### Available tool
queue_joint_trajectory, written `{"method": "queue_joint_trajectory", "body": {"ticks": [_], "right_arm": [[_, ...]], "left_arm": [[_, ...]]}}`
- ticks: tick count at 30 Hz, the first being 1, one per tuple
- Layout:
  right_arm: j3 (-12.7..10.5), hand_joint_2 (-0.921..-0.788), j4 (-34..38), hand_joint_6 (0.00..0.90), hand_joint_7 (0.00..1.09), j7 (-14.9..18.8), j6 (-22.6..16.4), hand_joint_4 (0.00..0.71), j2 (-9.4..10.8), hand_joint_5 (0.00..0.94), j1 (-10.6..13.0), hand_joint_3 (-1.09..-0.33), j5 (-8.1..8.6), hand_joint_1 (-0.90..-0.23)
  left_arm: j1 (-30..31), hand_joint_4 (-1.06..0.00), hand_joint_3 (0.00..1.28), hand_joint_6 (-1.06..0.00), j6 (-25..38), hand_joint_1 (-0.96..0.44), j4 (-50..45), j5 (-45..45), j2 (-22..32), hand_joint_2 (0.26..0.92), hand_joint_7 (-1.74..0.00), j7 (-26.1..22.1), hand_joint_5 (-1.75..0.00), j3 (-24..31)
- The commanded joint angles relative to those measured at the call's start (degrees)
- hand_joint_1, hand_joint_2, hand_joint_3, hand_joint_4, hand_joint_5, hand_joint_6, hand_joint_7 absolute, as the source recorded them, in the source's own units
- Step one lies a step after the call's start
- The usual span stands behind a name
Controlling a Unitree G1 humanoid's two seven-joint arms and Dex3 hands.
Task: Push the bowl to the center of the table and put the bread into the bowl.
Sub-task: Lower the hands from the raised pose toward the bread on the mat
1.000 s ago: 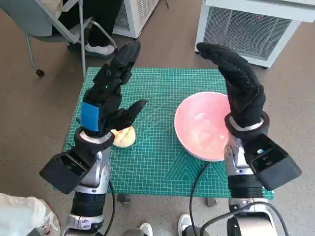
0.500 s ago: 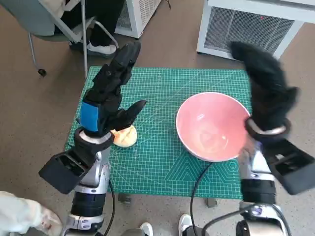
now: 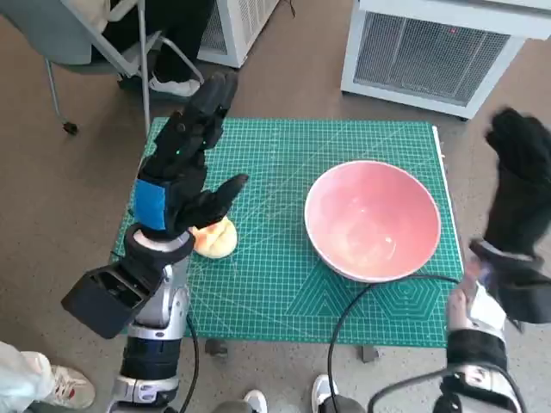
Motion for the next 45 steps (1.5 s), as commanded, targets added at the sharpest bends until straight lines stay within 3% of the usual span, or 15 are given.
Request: {"method": "queue_joint_trajectory", "body": {"ticks": [1, 9, 17, 22, 27, 35, 45], "right_arm": [[-0.47, -0.921, 3.42, -0.001, 0.51, -2.68, 0.11, 0.217, 0.34, 0.006, 2.75, -0.882, -1.61, -0.492], [-0.52, -0.921, 9.27, -0.001, 0.45, -4.54, 0.60, 0.181, 0.97, 0.001, 4.26, -0.949, -2.33, -0.487], [-1.41, -0.921, 14.03, -0.001, 0.40, -2.03, 3.03, 0.147, 4.01, 0.003, 3.32, -0.980, 0.59, -0.444], [-2.48, -0.921, 18.36, -0.001, 0.49, -0.02, 6.81, 0.181, 4.71, 0.024, 1.26, -0.936, 2.00, -0.455], [-3.09, -0.921, 21.52, 0.001, 0.47, 0.58, 10.39, 0.184, 5.14, 0.021, -0.82, -0.899, 2.11, -0.457], [-1.76, -0.921, 23.47, 0.002, 0.47, -2.38, 14.38, 0.189, 6.86, 0.017, -4.24, -0.884, -0.16, -0.486], [-2.03, -0.921, 24.49, 0.020, 0.46, -2.78, 17.29, 0.201, 8.85, 0.015, -8.30, -0.845, -0.38, -0.514]], "left_arm": [[0.95, -0.28, 0.27, -0.44, 0.84, -0.52, -1.35, -1.01, -0.11, 0.921, -0.01, 0.22, 0.00, 0.23], [1.40, -0.29, 0.26, -0.45, 1.29, -0.51, -2.32, -0.17, 0.09, 0.921, -0.02, 0.72, 0.00, 0.38], [1.70, -0.29, 0.26, -0.45, 1.85, -0.51, -3.26, -0.09, 0.57, 0.921, -0.02, 0.87, 0.00, 0.75], [1.81, -0.29, 0.26, -0.45, 1.96, -0.51, -3.48, 0.13, 0.73, 0.921, -0.02, 0.93, 0.00, 0.91], [2.10, -0.29, 0.27, -0.45, 1.98, -0.52, -3.79, 0.69, 0.96, 0.921, -0.02, 1.12, 0.00, 0.99], [3.02, -0.29, 0.27, -0.46, 3.15, -0.53, -5.34, 0.57, 1.64, 0.921, -0.02, 1.47, 0.00, 1.23], [5.26, -0.29, 0.26, -0.46, 3.78, -0.53, -8.18, 1.29, 2.61, 0.921, -0.02, 2.35, 0.00, 1.91]]}}
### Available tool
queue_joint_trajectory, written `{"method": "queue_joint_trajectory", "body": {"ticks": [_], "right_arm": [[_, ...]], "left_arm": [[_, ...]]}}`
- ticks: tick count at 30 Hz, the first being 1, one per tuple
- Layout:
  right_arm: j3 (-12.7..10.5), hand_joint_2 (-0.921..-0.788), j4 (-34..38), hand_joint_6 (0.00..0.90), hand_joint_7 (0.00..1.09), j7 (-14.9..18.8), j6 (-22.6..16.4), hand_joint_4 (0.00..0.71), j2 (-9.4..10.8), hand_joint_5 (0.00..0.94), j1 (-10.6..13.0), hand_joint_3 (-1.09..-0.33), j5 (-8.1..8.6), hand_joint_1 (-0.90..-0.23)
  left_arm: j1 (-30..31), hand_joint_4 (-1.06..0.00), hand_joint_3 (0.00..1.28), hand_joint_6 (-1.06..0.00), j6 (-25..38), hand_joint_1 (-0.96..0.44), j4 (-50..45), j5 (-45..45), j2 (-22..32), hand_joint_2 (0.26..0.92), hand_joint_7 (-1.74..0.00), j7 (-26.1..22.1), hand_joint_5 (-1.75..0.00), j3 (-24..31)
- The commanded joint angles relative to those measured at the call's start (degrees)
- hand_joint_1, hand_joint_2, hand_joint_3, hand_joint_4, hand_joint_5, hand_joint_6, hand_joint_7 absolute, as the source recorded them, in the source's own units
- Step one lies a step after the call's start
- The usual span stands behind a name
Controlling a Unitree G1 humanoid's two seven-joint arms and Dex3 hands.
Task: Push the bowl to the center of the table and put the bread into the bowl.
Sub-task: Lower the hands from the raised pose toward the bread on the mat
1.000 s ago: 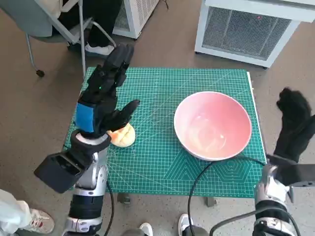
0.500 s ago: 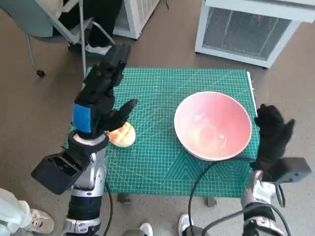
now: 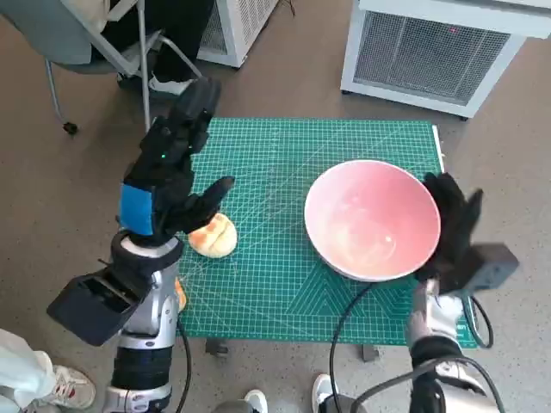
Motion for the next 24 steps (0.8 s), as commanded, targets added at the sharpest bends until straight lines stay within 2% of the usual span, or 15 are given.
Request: {"method": "queue_joint_trajectory", "body": {"ticks": [1, 7, 12, 17, 21, 24], "right_arm": [[-0.15, -0.921, 1.31, 0.022, 0.46, -0.74, 1.75, 0.203, 1.41, 0.015, -1.21, -0.844, -0.36, -0.512], [-1.43, -0.921, 1.54, 0.046, 0.48, 1.19, 2.49, 0.192, 3.02, 0.007, -3.89, -0.844, 1.19, -0.501], [-2.68, -0.921, 1.81, 0.039, 0.50, 2.43, 3.25, 0.166, 4.19, 0.001, -5.92, -0.822, 2.04, -0.524], [-2.79, -0.921, 2.20, 0.029, 0.50, 1.20, 4.17, 0.166, 5.51, 0.004, -8.11, -0.820, 1.44, -0.522], [-2.48, -0.921, 2.59, 0.018, 0.49, 0.15, 5.67, 0.158, 6.18, 0.001, -9.74, -0.861, 0.72, -0.479], [-2.44, -0.921, 2.89, 0.035, 0.42, -0.25, 7.05, 0.147, 6.36, 0.001, -10.65, -0.878, 0.39, -0.455]], "left_arm": [[1.60, -0.29, 0.26, -0.46, -0.01, -0.53, -2.00, 0.89, 0.85, 0.921, -0.02, 0.80, 0.00, 0.64], [2.51, -0.28, 0.27, -0.46, -0.47, -0.53, -3.09, 1.95, 1.34, 0.921, -0.02, 1.60, 0.00, 1.04], [3.31, -0.28, 0.27, -0.46, -0.37, -0.53, -3.91, 1.73, 1.65, 0.921, -0.01, 1.69, 0.00, 1.37], [4.38, -0.28, 0.27, -0.45, 0.50, -0.53, -5.15, 0.14, 2.35, 0.921, -0.01, 0.88, 0.00, 1.64], [5.22, -0.28, 0.27, -0.43, 0.89, -0.53, -5.97, -0.59, 3.04, 0.921, 0.00, 0.32, 0.00, 1.85], [5.80, -0.28, 0.27, -0.42, 1.29, -0.52, -6.63, -0.99, 3.41, 0.921, 0.00, 0.08, 0.00, 2.03]]}}
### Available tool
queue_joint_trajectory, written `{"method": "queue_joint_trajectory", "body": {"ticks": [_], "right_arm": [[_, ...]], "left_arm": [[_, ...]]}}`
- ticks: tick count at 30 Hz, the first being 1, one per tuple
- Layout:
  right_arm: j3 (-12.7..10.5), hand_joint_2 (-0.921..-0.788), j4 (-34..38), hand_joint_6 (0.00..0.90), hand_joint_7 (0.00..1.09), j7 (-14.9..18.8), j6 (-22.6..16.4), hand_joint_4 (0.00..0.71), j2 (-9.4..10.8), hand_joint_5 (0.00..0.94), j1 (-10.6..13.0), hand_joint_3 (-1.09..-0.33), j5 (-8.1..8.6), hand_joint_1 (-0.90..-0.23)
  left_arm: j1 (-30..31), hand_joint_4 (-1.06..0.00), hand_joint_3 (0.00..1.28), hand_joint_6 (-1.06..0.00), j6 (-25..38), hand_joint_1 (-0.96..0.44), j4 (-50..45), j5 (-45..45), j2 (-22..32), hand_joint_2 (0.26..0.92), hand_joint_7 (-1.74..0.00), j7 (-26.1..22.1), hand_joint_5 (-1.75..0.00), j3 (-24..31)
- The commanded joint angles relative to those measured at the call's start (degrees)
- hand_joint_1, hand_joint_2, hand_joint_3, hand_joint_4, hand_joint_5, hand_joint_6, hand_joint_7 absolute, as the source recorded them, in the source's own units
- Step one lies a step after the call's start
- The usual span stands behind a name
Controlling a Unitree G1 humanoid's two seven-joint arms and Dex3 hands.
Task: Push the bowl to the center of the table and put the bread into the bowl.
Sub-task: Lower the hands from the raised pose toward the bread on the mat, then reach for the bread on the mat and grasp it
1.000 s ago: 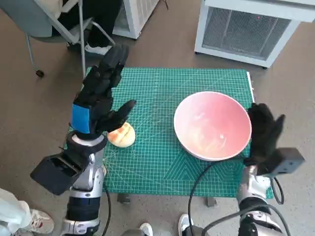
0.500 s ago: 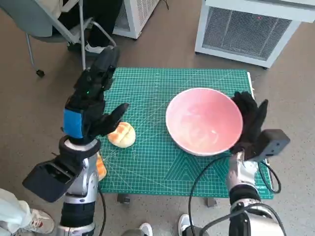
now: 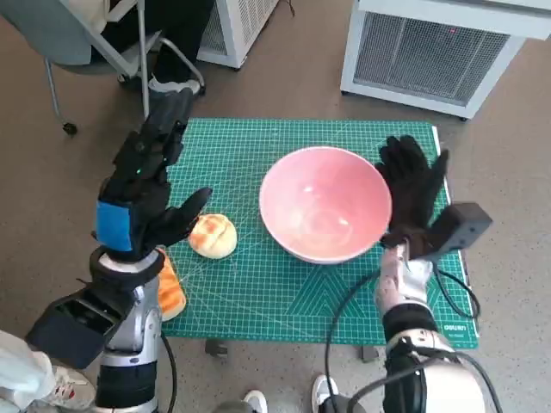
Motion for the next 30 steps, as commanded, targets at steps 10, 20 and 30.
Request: {"method": "queue_joint_trajectory", "body": {"ticks": [10, 20, 30], "right_arm": [[1.37, -0.921, 1.50, 0.077, 0.37, -3.76, 5.39, 0.133, 0.57, 0.001, -3.24, -0.874, -3.08, -0.464], [3.35, -0.921, -0.50, 0.095, 0.38, -2.90, 1.63, 0.166, -2.13, 0.012, -4.54, -0.818, -5.26, -0.524], [7.56, -0.921, -8.77, 0.004, 0.63, 3.58, -12.12, 0.229, -3.75, 0.013, -3.91, -0.840, -6.04, -0.541]], "left_arm": [[4.53, -0.27, 0.27, -0.41, 2.05, -0.52, -5.23, -0.79, 2.53, 0.921, 0.00, -0.38, 0.00, 1.78], [10.92, -0.26, 0.28, -0.40, 0.38, -0.51, -7.79, 0.92, 13.33, 0.921, 0.00, -6.49, 0.00, 7.60], [16.80, -0.27, 0.27, -0.41, 2.68, -0.56, -7.41, -0.68, 31.79, 0.921, -0.01, -20.44, 0.00, 14.59]]}}
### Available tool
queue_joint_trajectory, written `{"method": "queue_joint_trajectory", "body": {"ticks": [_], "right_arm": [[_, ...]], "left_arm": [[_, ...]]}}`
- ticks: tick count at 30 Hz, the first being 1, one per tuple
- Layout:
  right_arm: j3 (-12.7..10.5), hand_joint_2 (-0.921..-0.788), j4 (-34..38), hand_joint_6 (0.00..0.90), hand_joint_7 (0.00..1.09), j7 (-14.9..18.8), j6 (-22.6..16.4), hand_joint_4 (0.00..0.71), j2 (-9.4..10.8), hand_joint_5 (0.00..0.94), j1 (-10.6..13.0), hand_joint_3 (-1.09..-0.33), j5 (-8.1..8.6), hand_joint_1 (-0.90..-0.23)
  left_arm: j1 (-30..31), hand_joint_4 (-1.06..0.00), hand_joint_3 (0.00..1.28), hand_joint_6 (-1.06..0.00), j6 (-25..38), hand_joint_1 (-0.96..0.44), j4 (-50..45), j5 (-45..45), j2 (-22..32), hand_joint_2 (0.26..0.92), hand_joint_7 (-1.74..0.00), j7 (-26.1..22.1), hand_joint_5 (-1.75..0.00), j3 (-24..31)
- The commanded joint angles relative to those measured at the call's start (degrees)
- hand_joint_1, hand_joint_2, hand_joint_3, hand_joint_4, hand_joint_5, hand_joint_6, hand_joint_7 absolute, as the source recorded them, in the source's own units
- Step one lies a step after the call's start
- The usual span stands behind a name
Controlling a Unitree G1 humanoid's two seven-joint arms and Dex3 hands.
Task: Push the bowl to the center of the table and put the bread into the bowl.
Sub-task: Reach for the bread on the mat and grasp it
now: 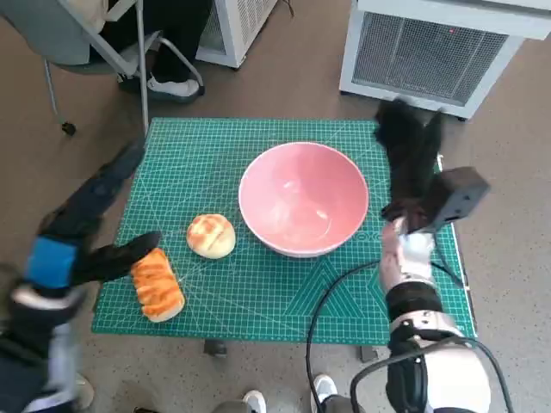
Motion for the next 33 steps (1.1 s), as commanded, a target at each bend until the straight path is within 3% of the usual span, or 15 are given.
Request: {"method": "queue_joint_trajectory", "body": {"ticks": [1, 8, 14, 18, 23, 33], "right_arm": [[1.99, -0.921, -4.15, 0.002, 0.64, 5.70, -5.76, 0.235, -0.32, 0.015, 0.44, -0.838, 0.19, -0.548], [4.33, -0.921, -13.28, -0.001, 0.65, 17.60, -10.57, 0.249, -1.07, 0.019, 2.01, -0.820, 4.54, -0.577], [5.59, -0.921, -18.97, -0.001, 0.65, 26.22, -10.32, 0.263, -1.22, 0.023, 3.32, -0.794, 9.59, -0.585], [6.14, -0.921, -21.06, -0.001, 0.66, 29.62, -10.07, 0.271, -1.14, 0.025, 4.03, -0.774, 11.82, -0.604], [6.63, -0.921, -22.96, -0.001, 0.67, 31.06, -9.98, 0.276, -0.98, 0.025, 4.92, -0.764, 12.50, -0.600], [7.07, -0.921, -23.05, -0.001, 0.66, 30.27, -9.91, 0.282, -0.94, 0.023, 5.62, -0.759, 11.64, -0.593]], "left_arm": [[2.47, -0.27, 0.25, -0.41, 1.18, -0.56, -0.76, -0.40, 8.64, 0.921, -0.01, -6.77, -0.01, 2.80], [4.54, -0.29, 0.12, -0.45, 5.17, -0.47, -1.09, 1.43, 19.42, 0.921, -0.03, -15.40, -0.01, 4.11], [5.08, -0.30, 0.04, -0.46, 7.92, -0.39, -1.89, 5.96, 25.43, 0.910, -0.03, -19.07, 0.00, 3.31], [4.32, -0.30, 0.02, -0.46, 7.28, -0.39, -1.57, 9.67, 27.10, 0.902, -0.02, -19.62, 0.00, 1.37], [1.89, -0.30, 0.00, -0.47, 2.50, -0.38, 1.74, 13.72, 27.20, 0.881, -0.03, -18.84, 0.00, -2.91], [-5.81, -0.33, 0.00, -0.49, -8.25, -0.30, 11.70, 21.16, 26.40, 0.834, -0.03, -17.71, -0.01, -13.09]]}}
